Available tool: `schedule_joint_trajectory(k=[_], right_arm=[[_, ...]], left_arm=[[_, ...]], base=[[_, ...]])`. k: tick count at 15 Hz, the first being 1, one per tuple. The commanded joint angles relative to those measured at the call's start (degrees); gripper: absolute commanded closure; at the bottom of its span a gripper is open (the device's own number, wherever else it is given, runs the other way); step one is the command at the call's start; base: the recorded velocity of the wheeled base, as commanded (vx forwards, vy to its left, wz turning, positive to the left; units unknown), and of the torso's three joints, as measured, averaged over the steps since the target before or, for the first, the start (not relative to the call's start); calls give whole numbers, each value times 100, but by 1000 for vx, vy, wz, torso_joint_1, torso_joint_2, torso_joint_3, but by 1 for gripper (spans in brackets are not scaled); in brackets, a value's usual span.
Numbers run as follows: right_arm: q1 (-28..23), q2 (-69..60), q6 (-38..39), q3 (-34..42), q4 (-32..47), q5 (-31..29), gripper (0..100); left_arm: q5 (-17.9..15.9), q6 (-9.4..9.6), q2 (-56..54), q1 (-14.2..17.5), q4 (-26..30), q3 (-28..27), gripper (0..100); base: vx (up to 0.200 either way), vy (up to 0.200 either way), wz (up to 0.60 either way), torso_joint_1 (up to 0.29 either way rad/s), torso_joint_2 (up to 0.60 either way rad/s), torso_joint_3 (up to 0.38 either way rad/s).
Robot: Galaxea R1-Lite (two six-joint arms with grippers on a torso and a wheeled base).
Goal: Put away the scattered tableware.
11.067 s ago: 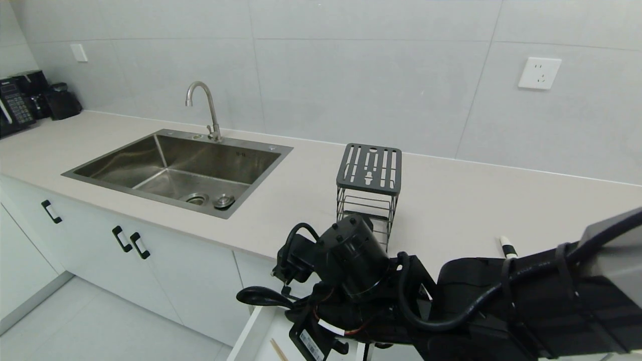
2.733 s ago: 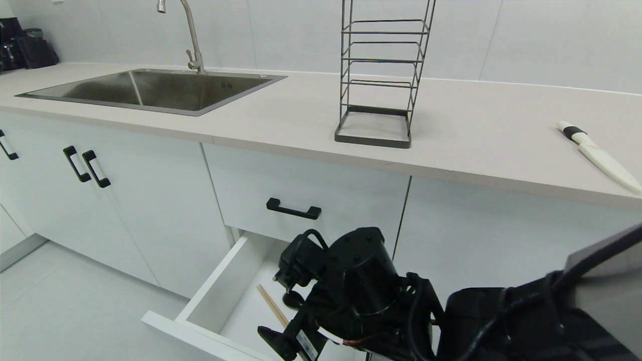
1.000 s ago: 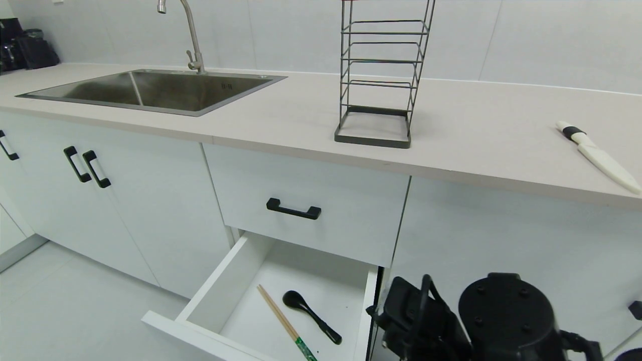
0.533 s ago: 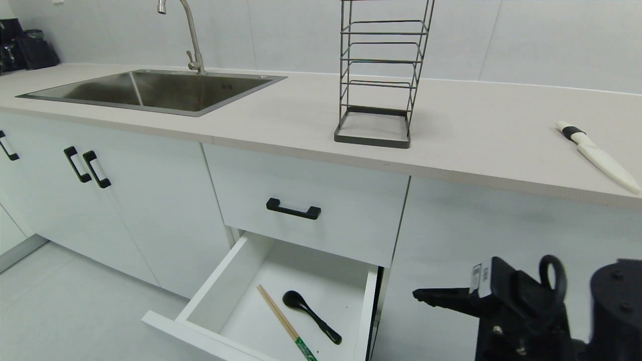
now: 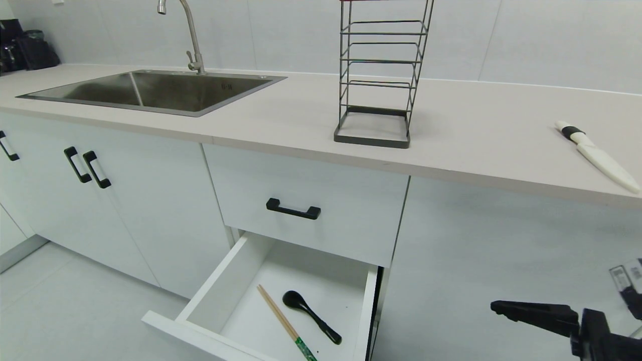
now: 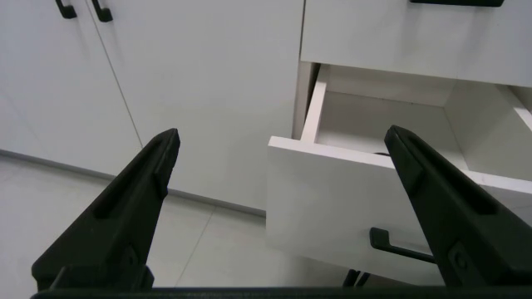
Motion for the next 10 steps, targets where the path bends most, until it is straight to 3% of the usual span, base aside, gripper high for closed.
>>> schedule_joint_trajectory(k=[1, 5, 8, 10], right_arm=[[-143, -647, 63, 257, 17, 124, 0], [-600, -1368, -658, 599, 43, 273, 0], [-1541, -2616, -1545, 749, 526, 405, 0], [-2640, -3486, -1598, 450, 702, 396, 0]], left_arm=[[0, -1, 7, 0, 0, 0, 0], [0, -1, 7, 0, 0, 0, 0], [0, -1, 7, 0, 0, 0, 0], [-9, -1, 7, 0, 0, 0, 0]], base=[[0, 0, 0, 0, 0, 0], [0, 0, 0, 0, 0, 0], [0, 0, 0, 0, 0, 0], [0, 0, 0, 0, 0, 0]])
